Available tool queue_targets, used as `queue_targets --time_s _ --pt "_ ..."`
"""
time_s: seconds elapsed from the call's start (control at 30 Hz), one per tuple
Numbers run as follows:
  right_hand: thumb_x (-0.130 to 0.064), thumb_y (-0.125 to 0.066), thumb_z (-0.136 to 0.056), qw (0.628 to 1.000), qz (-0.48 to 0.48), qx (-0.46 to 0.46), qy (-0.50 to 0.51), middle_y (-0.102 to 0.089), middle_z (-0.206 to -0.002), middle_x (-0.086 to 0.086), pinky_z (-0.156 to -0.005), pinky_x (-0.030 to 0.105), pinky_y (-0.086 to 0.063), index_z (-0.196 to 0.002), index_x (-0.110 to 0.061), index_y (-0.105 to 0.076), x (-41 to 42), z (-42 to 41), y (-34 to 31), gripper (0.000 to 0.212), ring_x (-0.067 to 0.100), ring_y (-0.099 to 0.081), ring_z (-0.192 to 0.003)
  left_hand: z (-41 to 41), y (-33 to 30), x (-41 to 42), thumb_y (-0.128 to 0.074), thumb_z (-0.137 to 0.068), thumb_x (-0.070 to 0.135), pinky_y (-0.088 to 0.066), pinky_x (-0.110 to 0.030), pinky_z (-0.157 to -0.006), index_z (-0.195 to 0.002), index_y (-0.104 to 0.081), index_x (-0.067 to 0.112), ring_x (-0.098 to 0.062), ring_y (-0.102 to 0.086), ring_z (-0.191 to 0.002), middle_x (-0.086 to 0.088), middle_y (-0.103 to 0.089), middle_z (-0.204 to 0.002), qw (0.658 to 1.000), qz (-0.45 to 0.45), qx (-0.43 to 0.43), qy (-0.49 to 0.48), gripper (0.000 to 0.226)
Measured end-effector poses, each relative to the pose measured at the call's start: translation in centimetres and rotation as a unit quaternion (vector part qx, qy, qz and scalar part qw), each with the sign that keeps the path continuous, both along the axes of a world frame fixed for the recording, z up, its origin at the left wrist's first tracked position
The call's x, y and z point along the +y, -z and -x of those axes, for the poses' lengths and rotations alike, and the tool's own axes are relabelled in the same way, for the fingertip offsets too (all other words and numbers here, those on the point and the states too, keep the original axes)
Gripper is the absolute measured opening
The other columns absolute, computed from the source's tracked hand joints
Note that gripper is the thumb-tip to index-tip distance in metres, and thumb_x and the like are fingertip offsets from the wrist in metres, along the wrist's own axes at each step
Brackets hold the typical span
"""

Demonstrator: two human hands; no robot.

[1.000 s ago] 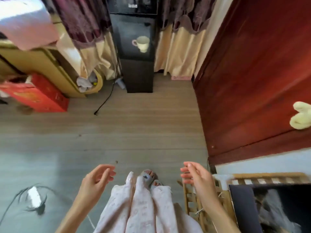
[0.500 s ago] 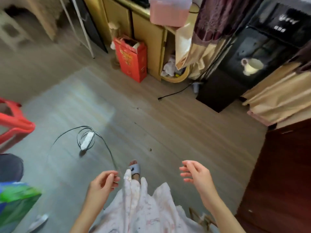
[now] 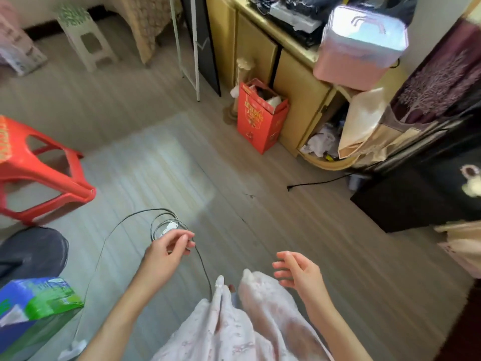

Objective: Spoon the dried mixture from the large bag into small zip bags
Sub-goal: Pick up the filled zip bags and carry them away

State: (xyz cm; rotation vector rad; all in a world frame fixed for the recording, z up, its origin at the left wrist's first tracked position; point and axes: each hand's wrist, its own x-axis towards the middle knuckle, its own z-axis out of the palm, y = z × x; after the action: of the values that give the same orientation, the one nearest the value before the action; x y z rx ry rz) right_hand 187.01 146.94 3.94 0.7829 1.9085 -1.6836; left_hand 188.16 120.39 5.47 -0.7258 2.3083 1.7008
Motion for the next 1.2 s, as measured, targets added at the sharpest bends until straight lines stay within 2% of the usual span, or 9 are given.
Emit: queue_targets --time_s 0.13,0.3,0.43,0.57,0.7,0.8,1.0,1.2 --pt "-0.019 -0.052 -0.094 0.999 -0.001 0.012 -0.032 -0.072 -0.074 0.004 -0.059 0.028 -0.051 -0.088 -0.015 -0.07 -1.9 6.5 0.1 0.02 0.013 -0.064 -0.061 4.9 0.2 -1.4 -0.048 -0.094 0.006 -0.046 -0.008 -0.06 -0.084 -0.065 0.016 -0.003 -0.065 -0.064 0.002 -0.069 -0.075 0.999 -0.004 0.013 -0.046 0.022" --pt "-0.015 -0.052 -0.094 0.996 0.0 0.008 -0.086 -0.07 -0.07 0.002 -0.059 0.027 -0.051 -0.089 -0.011 -0.07 -4.6 16.4 0.4 0.019 0.014 -0.062 -0.061 10.5 1.8 -3.0 -0.048 -0.094 0.006 -0.045 -0.008 -0.059 -0.087 -0.066 0.012 -0.014 -0.066 -0.069 -0.001 -0.069 -0.077 0.994 -0.018 -0.002 -0.106 0.02" --pt "-0.015 -0.053 -0.094 0.991 -0.004 0.024 -0.133 -0.071 -0.072 0.004 -0.062 0.03 -0.052 -0.089 -0.01 -0.069 -7.0 25.6 0.2 0.018 0.014 -0.063 -0.062 15.5 2.5 -4.5 -0.046 -0.095 0.004 -0.049 -0.016 -0.06 -0.088 -0.064 0.01 -0.024 -0.063 -0.071 -0.007 -0.068 -0.079 0.983 -0.036 -0.003 -0.178 0.02" --pt "-0.016 -0.054 -0.093 0.988 0.0 0.031 -0.153 -0.07 -0.073 0.005 -0.063 0.03 -0.052 -0.088 -0.012 -0.069 -9.6 34.1 -0.2 0.017 0.016 -0.063 -0.063 20.9 2.5 -6.3 -0.045 -0.095 0.002 -0.048 -0.013 -0.056 -0.088 -0.063 0.008 -0.024 -0.062 -0.07 -0.01 -0.068 -0.078 0.97 -0.032 0.009 -0.239 0.02" --pt "-0.016 -0.054 -0.093 0.981 -0.004 0.021 -0.193 -0.071 -0.075 0.007 -0.063 0.03 -0.053 -0.088 -0.012 -0.07 -12.6 40.6 -0.1 0.017 0.016 -0.064 -0.064 25.2 2.5 -8.3 -0.046 -0.094 0.003 -0.049 -0.013 -0.056 -0.086 -0.064 0.011 -0.012 -0.063 -0.063 -0.008 -0.069 -0.076 0.958 -0.035 0.009 -0.284 0.021" --pt "-0.015 -0.054 -0.093 0.977 -0.008 0.015 -0.212 -0.07 -0.074 0.007 -0.058 0.026 -0.053 -0.087 -0.011 -0.07 -15.4 45.1 0.2 0.017 0.014 -0.064 -0.061 28.4 3.0 -10.5 -0.046 -0.094 0.003 -0.049 -0.013 -0.055 -0.084 -0.064 0.014 -0.022 -0.063 -0.069 -0.009 -0.068 -0.078 0.95 -0.037 -0.003 -0.311 0.023" --pt "-0.018 -0.052 -0.095 0.974 -0.006 0.02 -0.226 -0.07 -0.076 0.007 -0.06 0.026 -0.053 -0.088 -0.013 -0.07 -22.0 54.6 1.0 0.019 0.015 -0.064 -0.064 37.2 4.6 -17.1 -0.046 -0.094 0.001 -0.048 -0.012 -0.052 -0.082 -0.063 0.013 -0.026 -0.061 -0.068 -0.011 -0.067 -0.077 0.944 -0.043 -0.017 -0.326 0.024" --pt "-0.018 -0.049 -0.097 0.979 0.012 0.032 -0.203 -0.069 -0.075 0.006 -0.066 0.032 -0.052 -0.09 -0.012 -0.068 -31.1 64.9 1.2 0.021 0.017 -0.064 -0.066 49.8 5.0 -26.7 -0.047 -0.094 0.001 -0.045 -0.009 -0.053 -0.081 -0.062 0.015 -0.022 -0.059 -0.066 -0.006 -0.066 -0.074 0.96 -0.037 -0.008 -0.276 0.025"
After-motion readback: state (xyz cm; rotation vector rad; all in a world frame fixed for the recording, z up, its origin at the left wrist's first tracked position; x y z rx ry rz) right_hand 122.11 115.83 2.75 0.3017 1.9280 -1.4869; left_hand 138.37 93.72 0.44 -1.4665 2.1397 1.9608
